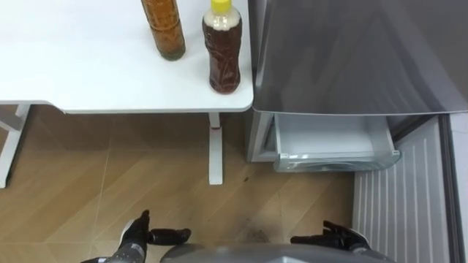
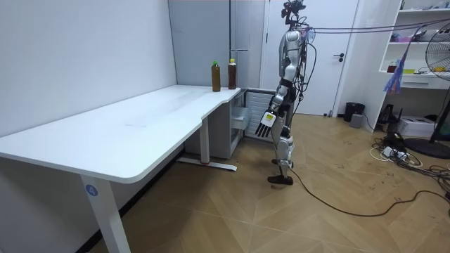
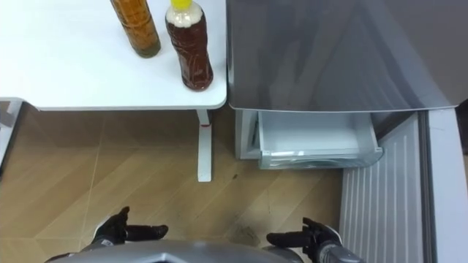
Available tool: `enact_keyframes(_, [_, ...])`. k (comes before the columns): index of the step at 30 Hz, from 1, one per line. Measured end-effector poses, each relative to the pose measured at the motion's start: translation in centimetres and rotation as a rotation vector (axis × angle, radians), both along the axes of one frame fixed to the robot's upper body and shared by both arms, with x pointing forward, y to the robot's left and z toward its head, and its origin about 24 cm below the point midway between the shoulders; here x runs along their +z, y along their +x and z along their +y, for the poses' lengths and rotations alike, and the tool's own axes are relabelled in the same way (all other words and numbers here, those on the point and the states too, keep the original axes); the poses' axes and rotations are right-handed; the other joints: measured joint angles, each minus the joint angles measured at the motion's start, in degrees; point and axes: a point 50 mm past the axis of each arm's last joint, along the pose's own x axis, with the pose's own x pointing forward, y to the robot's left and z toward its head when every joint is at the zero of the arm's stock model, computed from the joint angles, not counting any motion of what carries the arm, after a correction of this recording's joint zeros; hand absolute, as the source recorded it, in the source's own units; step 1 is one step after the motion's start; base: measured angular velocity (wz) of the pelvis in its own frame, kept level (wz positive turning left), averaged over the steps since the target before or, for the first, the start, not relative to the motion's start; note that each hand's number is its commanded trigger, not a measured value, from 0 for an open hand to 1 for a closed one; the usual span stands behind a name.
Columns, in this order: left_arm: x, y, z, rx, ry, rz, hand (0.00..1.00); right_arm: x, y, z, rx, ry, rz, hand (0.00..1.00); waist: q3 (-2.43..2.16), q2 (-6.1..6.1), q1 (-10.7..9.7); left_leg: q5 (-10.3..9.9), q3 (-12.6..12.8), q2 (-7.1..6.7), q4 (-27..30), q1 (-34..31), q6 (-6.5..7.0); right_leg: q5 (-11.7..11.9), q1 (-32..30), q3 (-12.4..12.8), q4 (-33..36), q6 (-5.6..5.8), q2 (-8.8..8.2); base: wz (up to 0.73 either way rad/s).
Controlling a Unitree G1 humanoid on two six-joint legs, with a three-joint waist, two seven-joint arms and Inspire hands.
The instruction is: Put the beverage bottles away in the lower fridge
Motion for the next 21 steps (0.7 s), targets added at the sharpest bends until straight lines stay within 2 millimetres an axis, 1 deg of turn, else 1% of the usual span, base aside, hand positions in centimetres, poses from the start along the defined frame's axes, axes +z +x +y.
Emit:
enact_keyframes(2, [0.0, -0.1, 0.0, 0.003, 0.001, 0.003, 0.00, 0.0, -0.1, 0.0, -0.003, -0.001, 0.006, 0.00, 0.33, -0.02, 0.0, 0.0, 0.0, 0.00, 0.0, 0.2, 0.00, 0.0, 0.2, 0.0, -0.1, 0.01, 0.00, 0.00])
enact_keyframes(3, [0.0, -0.1, 0.0, 0.003, 0.002, 0.003, 0.00, 0.0, -0.2, 0.0, -0.004, -0.003, 0.008, 0.00, 0.35, -0.02, 0.0, 0.0, 0.0, 0.00, -0.1, 0.3, -0.01, -0.1, 0.3, -0.1, -0.1, 0.03, 0.00, 0.00])
enact_keyframes(7, [0.0, -0.1, 0.0, 0.008, 0.009, 0.008, 0.00, -0.1, -0.2, 0.0, -0.011, -0.006, 0.012, 0.00, 0.12, 0.26, -0.1, 0.0, -0.4, -0.12, 0.0, 0.2, -0.01, -0.3, 0.6, -0.5, -0.2, 0.05, -0.04, 0.07])
enact_keyframes(8, [0.0, -0.1, 0.1, 0.009, 0.012, 0.008, 0.00, -0.1, -0.3, 0.0, -0.014, -0.006, 0.019, 0.00, -0.15, 0.28, -0.3, 0.0, -0.6, -0.16, 0.0, 0.2, -0.01, -0.3, 0.6, -0.6, -0.2, 0.07, -0.06, 0.05])
enact_keyframes(12, [0.0, -0.2, 0.3, 0.029, 0.037, 0.010, 0.00, -0.1, -0.4, -0.1, -0.035, -0.005, 0.021, 0.00, -0.20, 0.35, -0.3, 0.0, -0.9, -0.30, 0.0, 0.2, -0.01, -0.3, 0.8, -0.8, -0.4, 0.10, -0.16, 0.03])
enact_keyframes(15, [0.0, -0.4, 0.5, 0.060, 0.064, 0.015, 0.00, -0.1, -0.4, -0.2, -0.033, -0.006, 0.022, 0.00, -0.23, 0.32, -0.3, 0.0, -0.9, -0.33, 0.0, 0.5, 0.00, -0.3, 0.9, -0.4, -0.5, 0.10, -0.17, 0.00])
enact_keyframes(17, [0.0, -0.7, 0.8, 0.131, 0.080, 0.016, 0.00, -0.1, -0.6, -0.2, -0.039, -0.006, 0.031, 0.00, -0.12, 0.42, -0.1, 0.0, -1.0, -0.40, 0.0, 0.8, 0.00, -0.3, 1.7, -0.4, -0.8, 0.10, -0.18, 0.02])
enact_keyframes(18, [0.1, -0.8, 1.0, 0.163, 0.080, 0.014, 0.00, -0.1, -0.6, -0.2, -0.044, -0.005, 0.034, 0.00, -0.17, 0.31, -0.1, 0.0, -1.1, -0.42, 0.0, 0.9, 0.00, -0.3, 1.8, -0.5, -0.8, 0.11, -0.19, 0.06])
enact_keyframes(19, [0.1, -1.2, 1.3, 0.234, 0.081, 0.013, 0.00, -0.2, -0.8, -0.3, -0.060, -0.003, 0.041, 0.00, 0.00, 0.51, 0.0, 0.0, -1.3, -0.46, -0.1, 1.1, 0.00, -0.4, 2.1, -0.9, -0.9, 0.15, -0.19, 0.08])
enact_keyframes(20, [0.1, -1.5, 1.6, 0.305, 0.084, 0.009, 0.00, -0.2, -0.9, -0.3, -0.076, 0.000, 0.044, 0.00, 0.08, 0.43, 0.0, 0.0, -1.4, -0.51, -0.1, 1.3, 0.00, -0.4, 2.3, -1.1, -0.9, 0.20, -0.24, 0.10])
enact_keyframes(21, [0.2, -1.8, 1.9, 0.374, 0.094, 0.006, 0.00, -0.2, -1.0, -0.3, -0.085, 0.002, 0.047, 0.00, 0.07, 0.50, 0.1, 0.0, -1.5, -0.55, -0.1, 1.4, 0.00, -0.5, 2.4, -1.4, -0.9, 0.22, -0.31, 0.09])
